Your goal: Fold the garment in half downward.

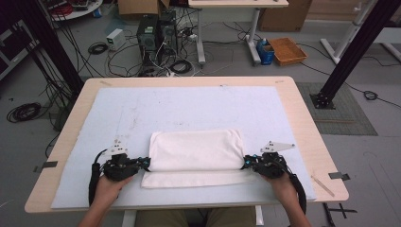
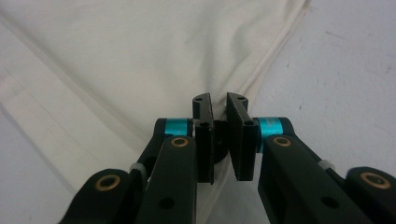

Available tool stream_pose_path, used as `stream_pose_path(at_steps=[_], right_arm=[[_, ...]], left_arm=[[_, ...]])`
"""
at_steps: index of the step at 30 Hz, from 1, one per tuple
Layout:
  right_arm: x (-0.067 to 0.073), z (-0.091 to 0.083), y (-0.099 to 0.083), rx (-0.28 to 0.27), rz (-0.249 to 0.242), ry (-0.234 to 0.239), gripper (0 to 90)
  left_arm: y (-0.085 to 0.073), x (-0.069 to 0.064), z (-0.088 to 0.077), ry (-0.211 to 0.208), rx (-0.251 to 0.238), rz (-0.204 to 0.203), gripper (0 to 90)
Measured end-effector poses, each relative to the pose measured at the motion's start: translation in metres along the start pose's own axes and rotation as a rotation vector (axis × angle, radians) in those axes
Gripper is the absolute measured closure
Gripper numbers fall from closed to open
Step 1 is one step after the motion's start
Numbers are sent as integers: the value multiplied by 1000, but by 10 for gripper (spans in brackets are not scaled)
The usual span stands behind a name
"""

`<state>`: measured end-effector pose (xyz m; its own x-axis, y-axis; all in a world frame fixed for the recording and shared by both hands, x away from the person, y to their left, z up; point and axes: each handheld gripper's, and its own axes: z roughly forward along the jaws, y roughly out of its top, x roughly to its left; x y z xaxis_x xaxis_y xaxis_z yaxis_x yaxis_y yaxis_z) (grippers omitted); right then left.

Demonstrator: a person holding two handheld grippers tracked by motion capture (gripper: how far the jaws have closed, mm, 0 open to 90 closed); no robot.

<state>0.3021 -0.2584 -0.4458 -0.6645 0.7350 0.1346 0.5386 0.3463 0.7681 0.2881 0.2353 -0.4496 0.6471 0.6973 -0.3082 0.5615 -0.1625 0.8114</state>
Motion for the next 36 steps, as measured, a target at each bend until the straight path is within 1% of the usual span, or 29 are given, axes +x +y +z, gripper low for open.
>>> stream_pose_path(at_steps=[1,4,6,7,9,10,13,14,17,19,20,21,22,23,24,25,26,27,28,30,31,32,33,35,36], right_arm=[[1,-2,0,-11,-10,6,833],[1,-9,0,-32,-18,37,834],[0,-15,-1,-49,-25,56,833],[0,-18,-1,-59,-30,73,833],[1,-24,-3,-70,-43,93,833],[1,-26,-4,-71,-51,108,833],[3,-32,-11,-65,-72,163,833],[5,-34,-13,-61,-74,173,833],[8,-43,-21,-56,-77,189,833],[9,-48,-26,-55,-78,197,833],[10,-50,-28,-50,-79,201,833],[10,-51,-30,-48,-78,201,833],[10,-52,-32,-41,-74,202,833],[10,-51,-34,-36,-71,195,829],[9,-50,-34,-40,-74,192,813],[9,-49,-35,-41,-63,187,745],[8,-47,-34,-47,-54,178,626],[7,-46,-33,-62,-36,162,528],[7,-46,-31,-77,-24,141,470],[6,-44,-26,-127,-21,97,368],[6,-44,-23,-149,-16,76,346],[6,-43,-19,-171,-16,53,319],[7,-42,-15,-195,-20,30,285],[7,-39,-6,-233,-31,-9,259],[6,-37,-2,-251,-36,-32,237]], left_arm=[[0,0,-1,-11,-8,-4,874],[0,-2,-7,-36,-22,-9,875],[0,-4,-12,-63,-33,-17,874],[-1,-5,-15,-78,-34,-22,874],[-4,-7,-19,-106,-24,-20,874],[-6,-9,-21,-113,-18,-20,874],[-12,-13,-27,-140,6,-13,873],[-13,-15,-29,-149,13,-9,874],[-18,-21,-35,-174,23,4,874],[-21,-23,-38,-185,39,14,874],[-22,-24,-39,-181,42,16,874],[-23,-24,-39,-185,48,15,873],[-24,-24,-38,-183,53,22,874],[-24,-25,-37,-172,49,20,871],[-23,-24,-36,-161,46,21,819],[-21,-24,-35,-139,33,14,684],[-20,-23,-35,-119,7,6,573],[-17,-23,-35,-100,-20,7,500],[-15,-23,-35,-78,-46,9,444],[-9,-21,-35,-23,-102,22,352],[-6,-19,-35,-6,-132,25,328],[-3,-17,-35,2,-163,24,326],[1,-15,-35,20,-191,25,316],[8,-10,-35,36,-239,19,268],[12,-7,-34,40,-263,26,267]])
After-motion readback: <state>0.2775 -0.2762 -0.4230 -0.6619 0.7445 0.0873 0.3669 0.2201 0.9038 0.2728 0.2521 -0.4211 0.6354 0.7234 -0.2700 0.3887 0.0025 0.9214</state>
